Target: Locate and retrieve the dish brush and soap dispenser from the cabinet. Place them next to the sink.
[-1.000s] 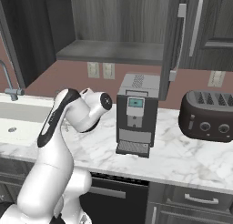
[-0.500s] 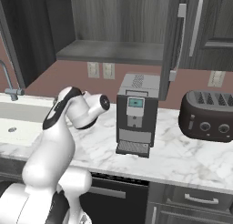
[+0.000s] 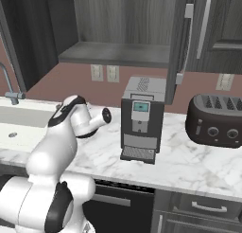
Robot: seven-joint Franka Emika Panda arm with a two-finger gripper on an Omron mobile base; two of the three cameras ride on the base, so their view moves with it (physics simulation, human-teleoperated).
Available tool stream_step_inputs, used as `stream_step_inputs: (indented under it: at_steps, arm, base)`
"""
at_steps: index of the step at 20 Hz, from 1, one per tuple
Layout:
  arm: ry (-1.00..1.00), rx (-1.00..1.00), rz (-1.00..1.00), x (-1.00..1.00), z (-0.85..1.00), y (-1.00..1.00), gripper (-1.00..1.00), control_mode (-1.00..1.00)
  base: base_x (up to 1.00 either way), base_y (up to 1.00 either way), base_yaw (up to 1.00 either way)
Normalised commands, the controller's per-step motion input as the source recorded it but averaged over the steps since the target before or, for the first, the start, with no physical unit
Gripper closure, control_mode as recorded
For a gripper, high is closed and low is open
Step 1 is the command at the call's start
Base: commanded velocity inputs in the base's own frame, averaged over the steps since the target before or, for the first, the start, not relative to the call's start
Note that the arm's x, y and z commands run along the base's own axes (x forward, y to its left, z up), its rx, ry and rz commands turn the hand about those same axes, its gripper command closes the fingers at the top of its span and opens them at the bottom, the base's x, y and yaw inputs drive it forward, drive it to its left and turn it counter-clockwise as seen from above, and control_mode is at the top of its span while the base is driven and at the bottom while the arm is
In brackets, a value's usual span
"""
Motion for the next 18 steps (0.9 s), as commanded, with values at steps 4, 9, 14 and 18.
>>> stream_step_inputs:
  at_steps: [4,9,14,18]
  arm:
    - [0.0,0.03,-0.05,0.07,-0.46,0.24,1.0,-1.0]
    - [0.01,0.03,-0.05,0.05,-0.45,0.27,1.0,-1.0]
    - [0.02,0.02,-0.04,0.03,-0.33,0.2,1.0,-1.0]
    - [0.0,0.0,0.0,0.03,-0.06,0.01,1.0,-1.0]
  base:
    - [0.0,0.0,0.0]
    - [0.0,0.0,0.0]
    - [0.0,0.0,0.0]
    - [0.0,0.0,0.0]
